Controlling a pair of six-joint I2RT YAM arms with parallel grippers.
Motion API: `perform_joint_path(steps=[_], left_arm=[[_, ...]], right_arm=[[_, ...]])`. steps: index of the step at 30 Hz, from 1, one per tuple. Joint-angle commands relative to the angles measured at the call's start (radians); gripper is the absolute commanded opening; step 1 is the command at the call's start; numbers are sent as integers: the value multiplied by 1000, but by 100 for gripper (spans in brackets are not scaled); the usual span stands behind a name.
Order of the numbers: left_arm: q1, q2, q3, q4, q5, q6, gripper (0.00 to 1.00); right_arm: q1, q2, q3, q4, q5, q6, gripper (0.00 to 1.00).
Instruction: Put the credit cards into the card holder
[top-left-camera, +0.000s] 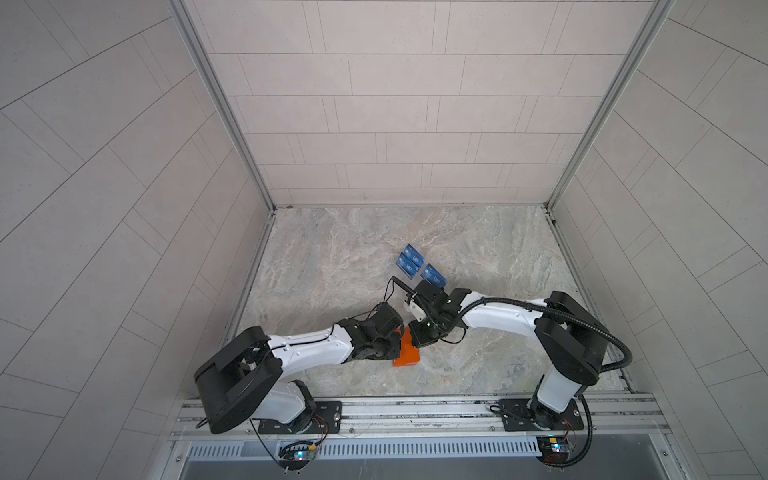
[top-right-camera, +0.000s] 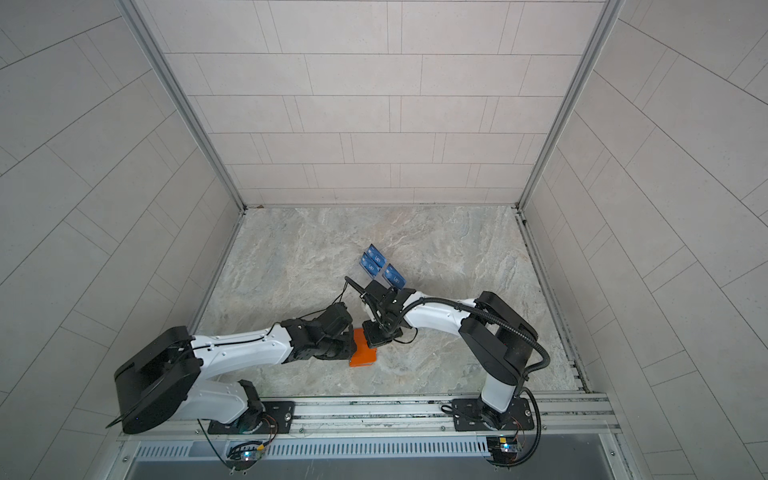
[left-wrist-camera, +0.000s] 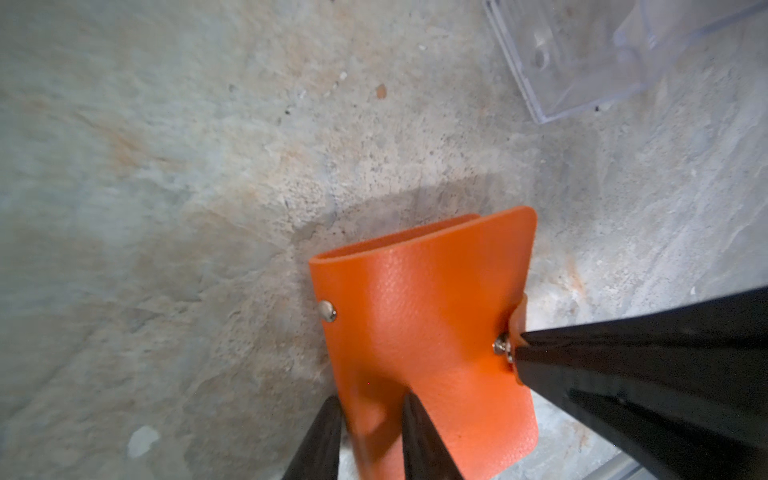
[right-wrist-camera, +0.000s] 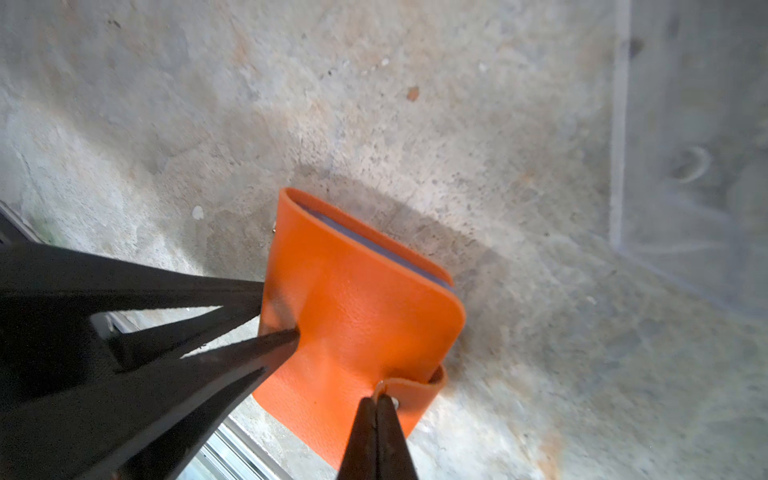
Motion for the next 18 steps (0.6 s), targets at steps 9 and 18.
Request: perform_joint_path(steps=[9, 18], left_arm=[[-16, 56, -100, 66, 46, -25, 28], [-16, 51, -97, 47, 36, -25, 28]], right_arm=[[24, 89, -27, 33, 44, 2, 0], [24, 115, -24, -67, 107, -13, 0]])
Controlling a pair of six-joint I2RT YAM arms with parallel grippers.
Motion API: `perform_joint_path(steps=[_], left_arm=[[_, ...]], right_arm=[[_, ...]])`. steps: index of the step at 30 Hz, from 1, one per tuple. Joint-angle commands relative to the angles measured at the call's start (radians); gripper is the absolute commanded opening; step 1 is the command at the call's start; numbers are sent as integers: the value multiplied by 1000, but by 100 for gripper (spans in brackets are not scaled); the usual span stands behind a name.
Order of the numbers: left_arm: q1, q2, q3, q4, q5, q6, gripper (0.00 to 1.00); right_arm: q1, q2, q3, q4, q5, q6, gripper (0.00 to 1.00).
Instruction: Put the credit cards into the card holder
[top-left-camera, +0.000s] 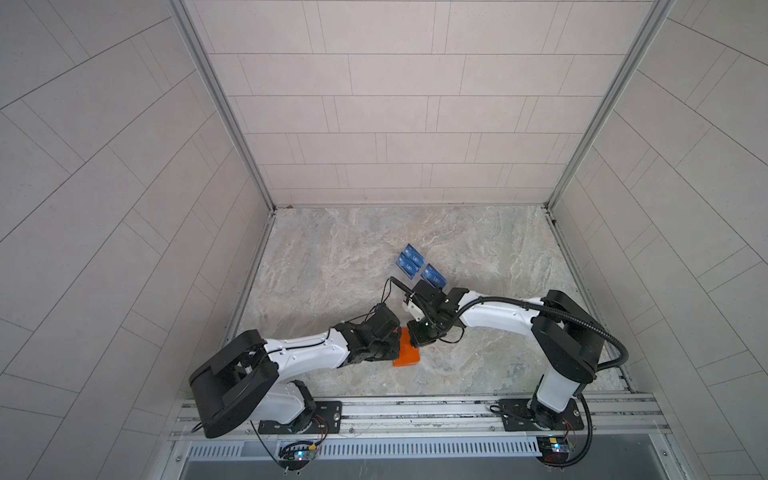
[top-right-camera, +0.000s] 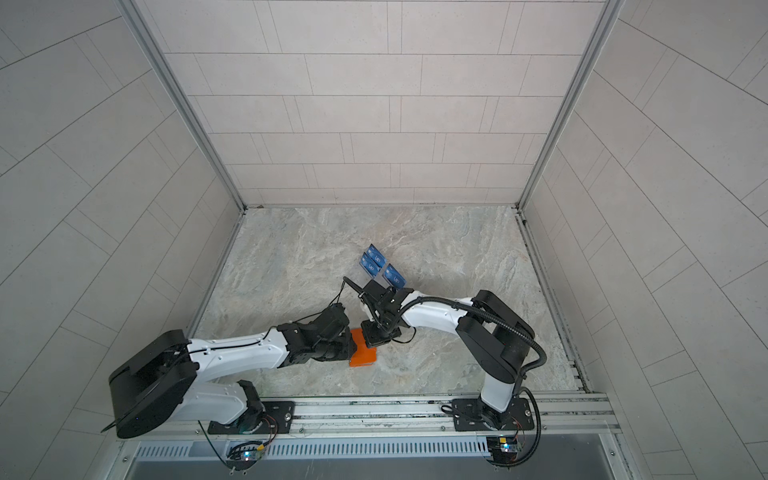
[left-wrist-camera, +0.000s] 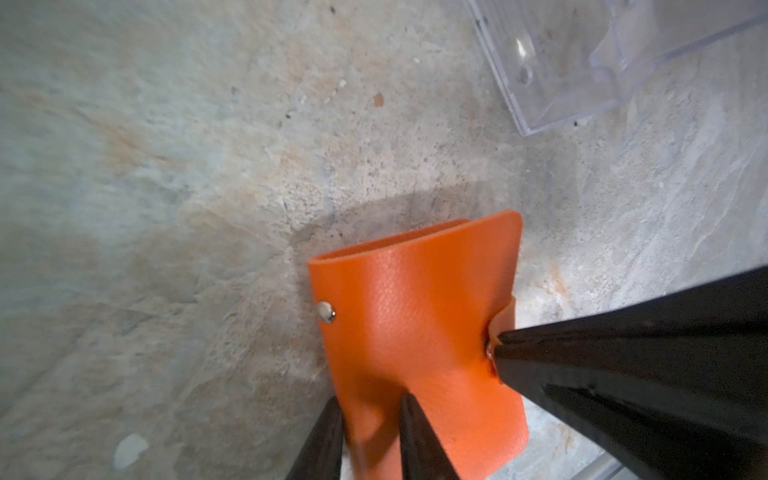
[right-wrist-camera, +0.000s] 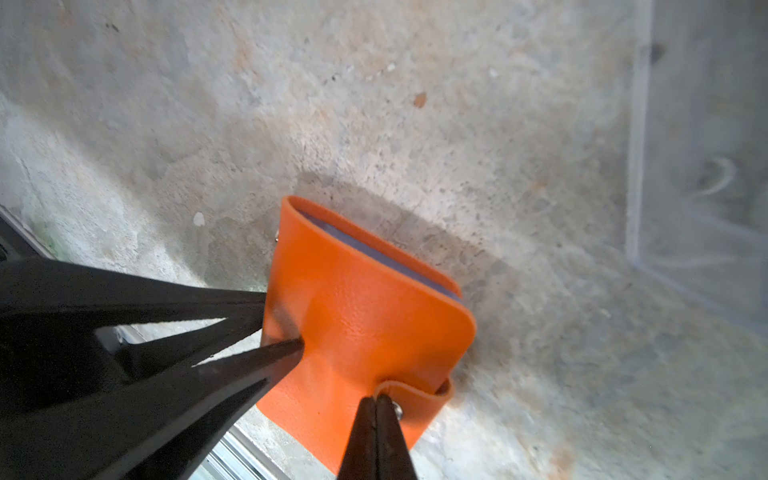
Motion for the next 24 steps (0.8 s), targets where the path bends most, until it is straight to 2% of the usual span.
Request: perform_joint_path(steps=[1, 8, 15, 17, 20, 24], left_arm=[[-17, 69, -57, -17, 34, -6, 28], [-16, 75, -58, -11, 31, -7, 28], [-11, 65, -36, -27, 21, -2, 30], [-6, 55, -23, -39, 23, 9, 32], [2, 32, 6, -68, 21, 30, 41], [19, 10, 55, -136, 9, 67, 49]], right_arm=[[21, 95, -45, -52, 96, -14, 0], [21, 91, -45, -43, 82, -4, 0], [22, -46, -40, 34, 34, 55, 0], [22, -82, -41, 54, 33, 67, 5], [25, -122, -36, 65, 50, 64, 19], [24, -141, -41, 101, 51, 59, 26]])
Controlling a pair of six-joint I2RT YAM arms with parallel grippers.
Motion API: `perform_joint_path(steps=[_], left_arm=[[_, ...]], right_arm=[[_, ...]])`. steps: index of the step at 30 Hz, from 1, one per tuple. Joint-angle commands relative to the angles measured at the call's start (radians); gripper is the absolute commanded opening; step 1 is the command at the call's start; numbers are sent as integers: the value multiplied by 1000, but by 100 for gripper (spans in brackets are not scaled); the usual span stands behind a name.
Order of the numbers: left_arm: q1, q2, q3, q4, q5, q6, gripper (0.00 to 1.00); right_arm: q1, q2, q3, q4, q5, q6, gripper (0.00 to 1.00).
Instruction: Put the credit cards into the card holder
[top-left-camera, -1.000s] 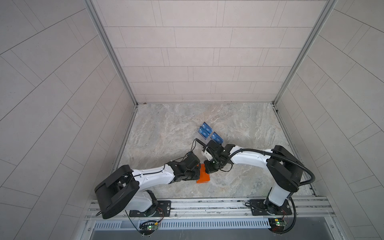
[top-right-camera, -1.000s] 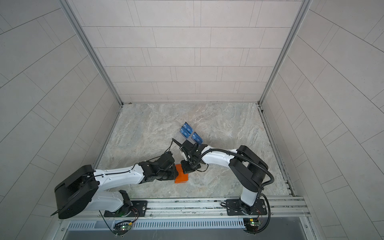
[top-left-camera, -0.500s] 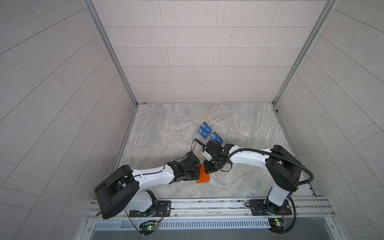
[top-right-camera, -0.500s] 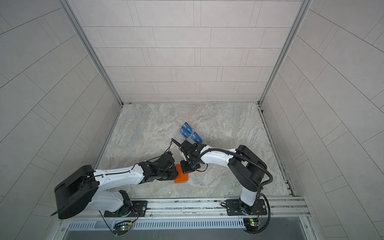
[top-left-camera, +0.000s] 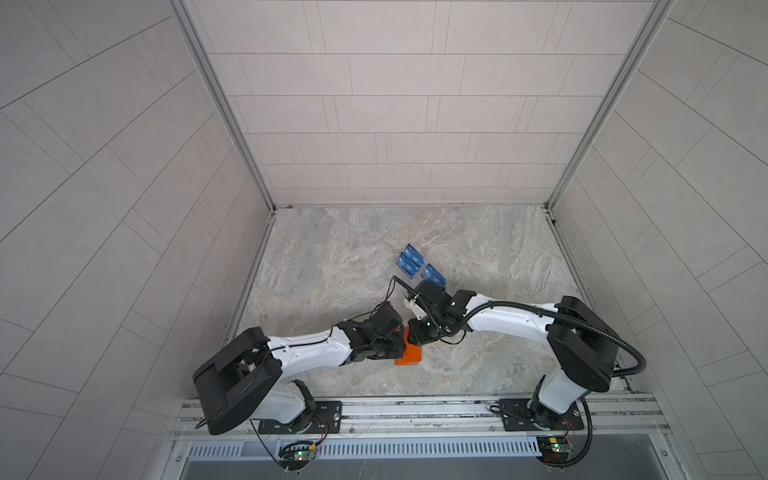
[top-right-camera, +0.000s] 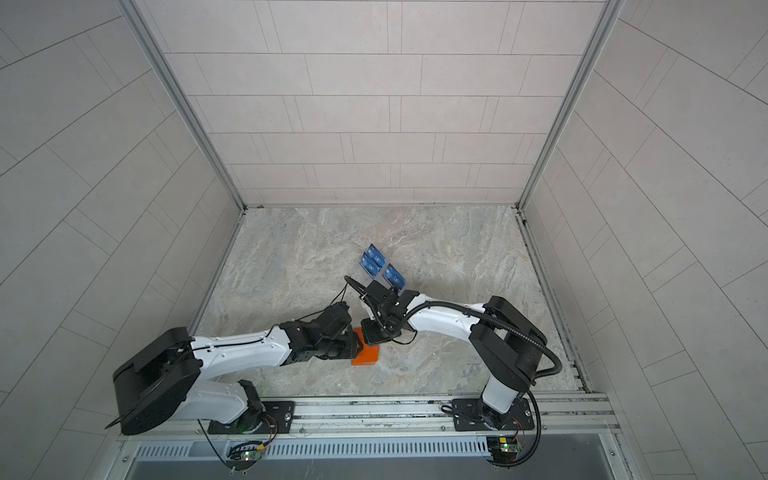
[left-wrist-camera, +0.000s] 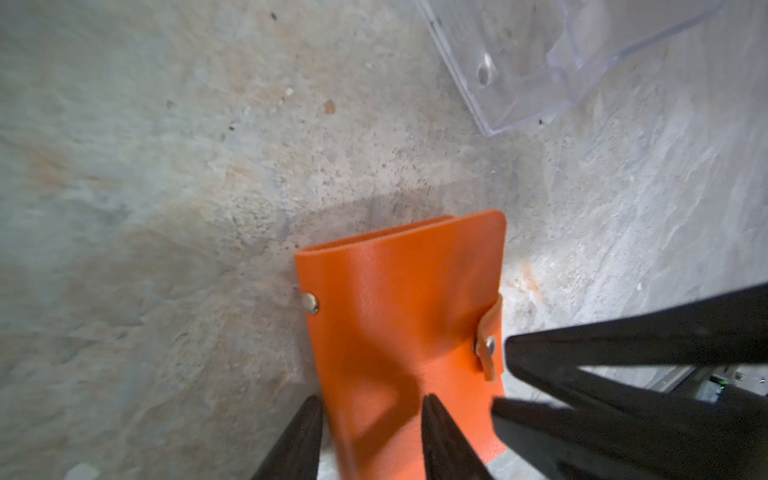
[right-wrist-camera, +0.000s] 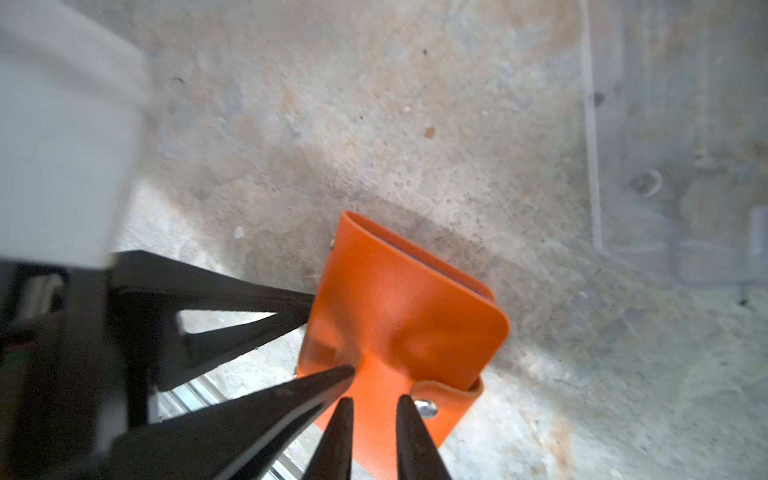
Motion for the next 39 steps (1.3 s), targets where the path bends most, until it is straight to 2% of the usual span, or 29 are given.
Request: perform_joint_path(steps=[1, 4, 7, 8, 9, 12, 13, 17, 19, 22, 23, 24, 25, 27, 29, 31, 35, 39], left_arm=[[18, -2, 29, -145, -9, 47, 52], [35, -54, 51, -208, -14, 62, 60], [60, -157, 63, -285, -39, 85, 71], [72, -201, 70, -305, -57, 94, 80], [90, -246, 81, -330, -76, 108, 97], [153, -342, 148, -419, -176, 158, 100], [171, -364, 168, -441, -224, 176, 100], [286, -454, 209, -482, -398, 287, 100], [369, -497, 200, -450, -457, 371, 100], [463, -619, 87, -256, -592, 540, 100], [491, -676, 30, -179, -614, 589, 100], [516, -727, -23, -99, -617, 622, 100], [544, -777, -85, -16, -613, 663, 100], [596, -822, -178, 99, -620, 715, 100], [653, -792, -238, 153, -644, 713, 100], [676, -734, -283, 250, -684, 704, 100], [690, -562, -332, 521, -713, 838, 100], [744, -392, -345, 719, -610, 845, 100]], right_arm=[[6, -41, -6, 45, 17, 7, 28], [6, -73, -2, 44, 28, 3, 31], [5, -127, 27, -18, 87, -31, 33], [3, -150, 37, -49, 127, -47, 36], [0, -175, 50, -83, 177, -65, 39], [-27, -256, 79, -156, 326, -117, 54], [-46, -288, 89, -177, 374, -137, 62], [-165, -421, 101, -230, 597, -218, 84], [-235, -496, 82, -208, 717, -280, 88], [-327, -659, -91, 52, 852, -487, 89], [-359, -720, -191, 193, 884, -574, 98], [-385, -761, -272, 312, 904, -627, 100], [-431, -795, -355, 428, 901, -657, 100], [-533, -824, -413, 440, 876, -612, 100], [-632, -825, -437, 392, 829, -555, 100], [-682, -825, -506, 468, 790, -575, 100], [-753, -761, -600, 588, 745, -550, 100], [-767, -673, -669, 758, 750, -553, 100]])
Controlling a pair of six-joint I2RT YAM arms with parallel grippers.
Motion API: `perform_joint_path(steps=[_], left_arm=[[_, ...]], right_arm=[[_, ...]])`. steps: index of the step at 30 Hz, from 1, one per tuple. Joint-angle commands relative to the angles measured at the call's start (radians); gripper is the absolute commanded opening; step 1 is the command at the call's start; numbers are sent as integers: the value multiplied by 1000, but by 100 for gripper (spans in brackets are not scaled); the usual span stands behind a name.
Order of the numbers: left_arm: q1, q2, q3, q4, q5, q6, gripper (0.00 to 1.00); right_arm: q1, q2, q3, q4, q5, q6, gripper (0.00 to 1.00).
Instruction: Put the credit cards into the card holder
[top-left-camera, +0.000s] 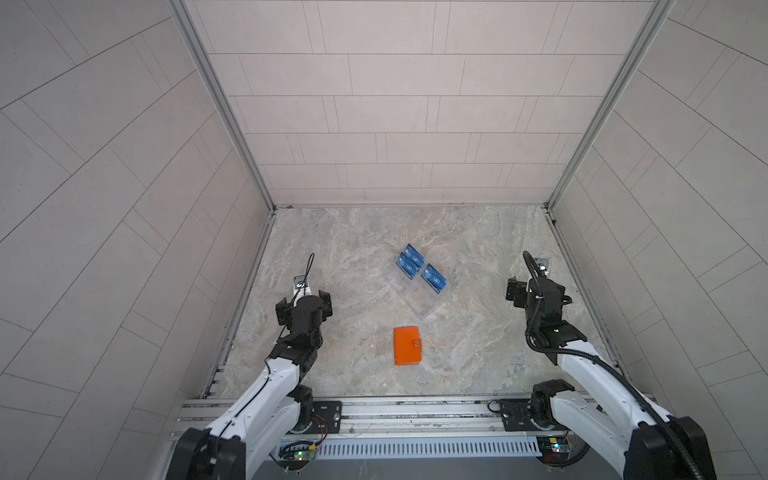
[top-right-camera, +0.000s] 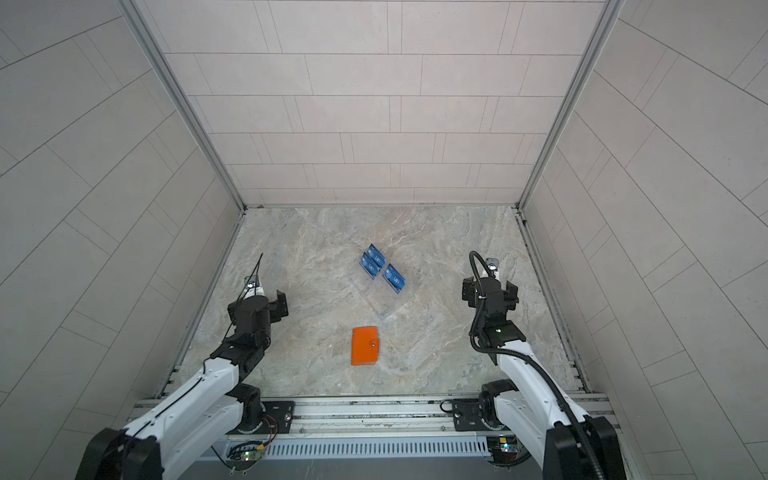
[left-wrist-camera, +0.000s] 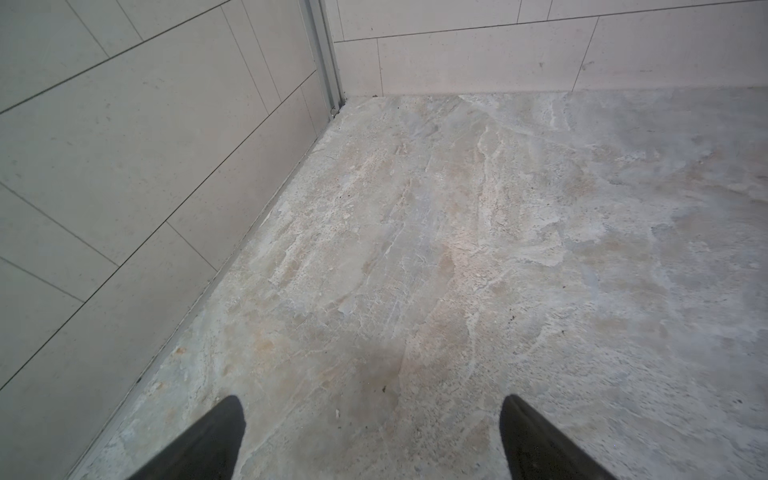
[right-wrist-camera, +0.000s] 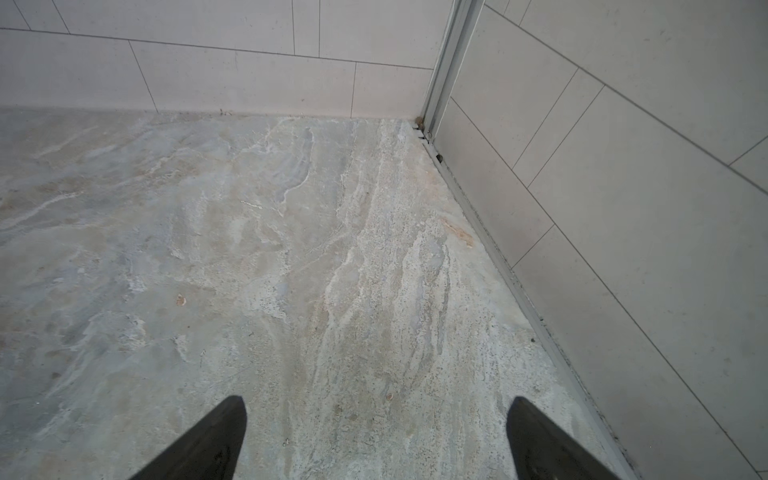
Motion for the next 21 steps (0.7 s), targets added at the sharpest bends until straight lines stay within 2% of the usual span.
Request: perform_joint_path(steps=[1, 5, 14, 16, 17, 21], left_arm=[[28, 89, -14, 302, 55, 56, 100], [46, 222, 32, 422, 123, 78, 100], [62, 510, 133, 614, 111, 79, 100], [62, 564, 124, 685, 83, 75, 100], [63, 545, 130, 632, 85, 65, 100], [66, 560, 135, 654, 74, 64, 100]], right_arm=[[-8, 76, -23, 205, -9, -15, 100], [-22, 234, -46, 372, -12, -24, 100], [-85, 563, 63, 551, -117, -23, 100], [-77, 574, 52, 574, -124, -37, 100], [-77, 568, 59, 550, -126, -30, 100], [-68, 582, 72, 546, -116, -46, 100]])
